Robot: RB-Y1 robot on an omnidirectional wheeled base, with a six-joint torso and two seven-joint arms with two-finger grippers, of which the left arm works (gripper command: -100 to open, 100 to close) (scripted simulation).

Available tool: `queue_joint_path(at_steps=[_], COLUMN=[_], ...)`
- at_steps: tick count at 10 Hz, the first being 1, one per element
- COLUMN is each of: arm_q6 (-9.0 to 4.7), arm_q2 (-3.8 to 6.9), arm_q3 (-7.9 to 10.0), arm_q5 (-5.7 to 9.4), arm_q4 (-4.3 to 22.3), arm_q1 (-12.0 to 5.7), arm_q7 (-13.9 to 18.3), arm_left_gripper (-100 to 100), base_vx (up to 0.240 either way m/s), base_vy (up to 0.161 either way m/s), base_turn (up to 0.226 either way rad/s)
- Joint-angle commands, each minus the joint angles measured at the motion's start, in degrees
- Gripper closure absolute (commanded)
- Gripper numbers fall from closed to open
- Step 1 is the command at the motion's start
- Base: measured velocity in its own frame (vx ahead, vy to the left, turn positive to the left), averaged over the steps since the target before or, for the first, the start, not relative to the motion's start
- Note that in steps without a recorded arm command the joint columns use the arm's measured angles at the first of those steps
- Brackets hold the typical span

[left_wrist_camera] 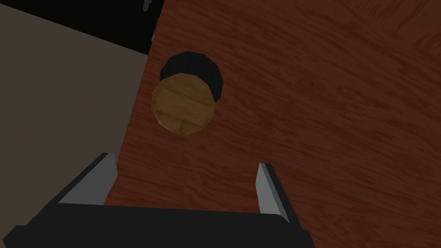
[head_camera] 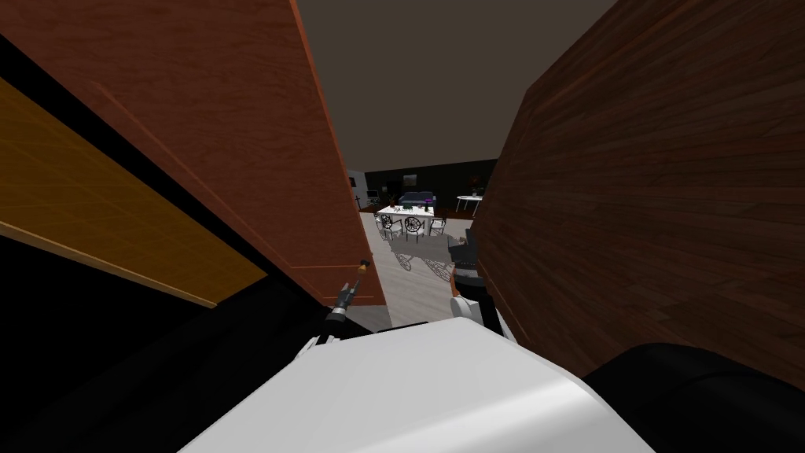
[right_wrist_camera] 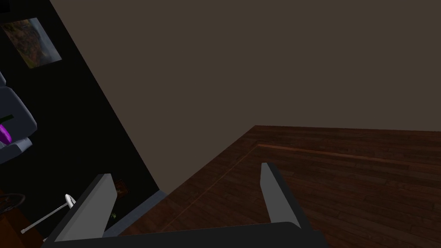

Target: Push the door open

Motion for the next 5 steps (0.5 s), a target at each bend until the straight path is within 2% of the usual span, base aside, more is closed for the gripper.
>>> queue_joint_path(at_steps=[1, 2, 3, 5], arm_q6=[-0.19, -0.58, -0.58, -1.29], arm_q2=[0.67, 1.25, 1.25, 2.30], arm_q3=[0.31, 0.58, 0.58, 1.07], arm_q5=[-0.71, -1.25, -1.25, -2.22], arm_q4=[-0.46, -0.38, -0.38, -0.24], arm_q1=[0.70, 1.03, 1.03, 1.63], arm_q7=[-2.86, -4.41, -5.25, -8.70], arm_left_gripper=[-100, -100, -100, -100], base_vx=[-0.027, -0.040, -0.032, -0.028], base_vy=[-0.049, -0.061, -0.045, -0.049], base_turn=[0.010, 0.020, 0.011, 0.014])
